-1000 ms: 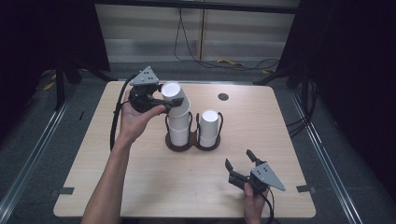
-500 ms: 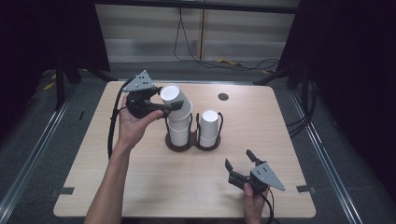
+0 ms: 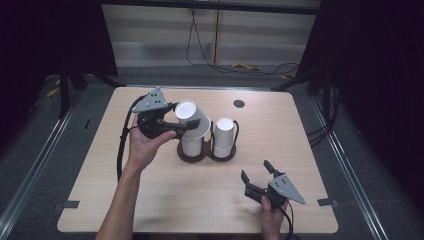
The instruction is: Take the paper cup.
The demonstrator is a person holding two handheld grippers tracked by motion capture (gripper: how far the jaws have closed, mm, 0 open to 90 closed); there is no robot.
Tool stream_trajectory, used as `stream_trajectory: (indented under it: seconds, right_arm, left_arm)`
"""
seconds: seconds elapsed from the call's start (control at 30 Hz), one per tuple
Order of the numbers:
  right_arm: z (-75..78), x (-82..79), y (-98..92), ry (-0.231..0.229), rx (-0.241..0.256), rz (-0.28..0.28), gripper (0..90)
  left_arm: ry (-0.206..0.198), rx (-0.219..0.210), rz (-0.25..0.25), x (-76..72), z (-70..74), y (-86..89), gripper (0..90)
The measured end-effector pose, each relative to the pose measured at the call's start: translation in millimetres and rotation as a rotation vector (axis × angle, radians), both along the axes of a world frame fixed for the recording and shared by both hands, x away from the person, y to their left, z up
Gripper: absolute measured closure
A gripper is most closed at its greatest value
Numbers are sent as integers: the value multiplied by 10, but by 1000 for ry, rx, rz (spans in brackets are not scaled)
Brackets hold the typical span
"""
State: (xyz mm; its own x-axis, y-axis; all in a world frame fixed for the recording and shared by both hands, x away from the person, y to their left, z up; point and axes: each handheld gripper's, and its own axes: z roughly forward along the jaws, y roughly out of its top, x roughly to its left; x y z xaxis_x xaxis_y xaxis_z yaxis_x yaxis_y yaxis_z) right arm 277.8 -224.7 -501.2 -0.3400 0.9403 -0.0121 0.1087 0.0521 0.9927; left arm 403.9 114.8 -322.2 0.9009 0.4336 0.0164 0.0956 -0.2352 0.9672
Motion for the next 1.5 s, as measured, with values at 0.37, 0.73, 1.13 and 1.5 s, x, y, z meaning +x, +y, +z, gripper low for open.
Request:
stream_trajectory:
  seconds: [0.37,0.73,1.13,1.5]
  right_arm:
    - [3,3,4,8,-2,4,141]
    - [16,55,24,56,0,57,135]
    - [18,56,49,79,21,108,134]
    - [71,29,226,105,33,309,134]
  left_arm:
    - [15,4,-23,-110,-190,-37,322]
    - [40,-17,-40,-171,-453,-57,321]
    - [74,-36,-55,-200,-643,-59,321]
    - [96,-50,-117,-244,-826,-83,321]
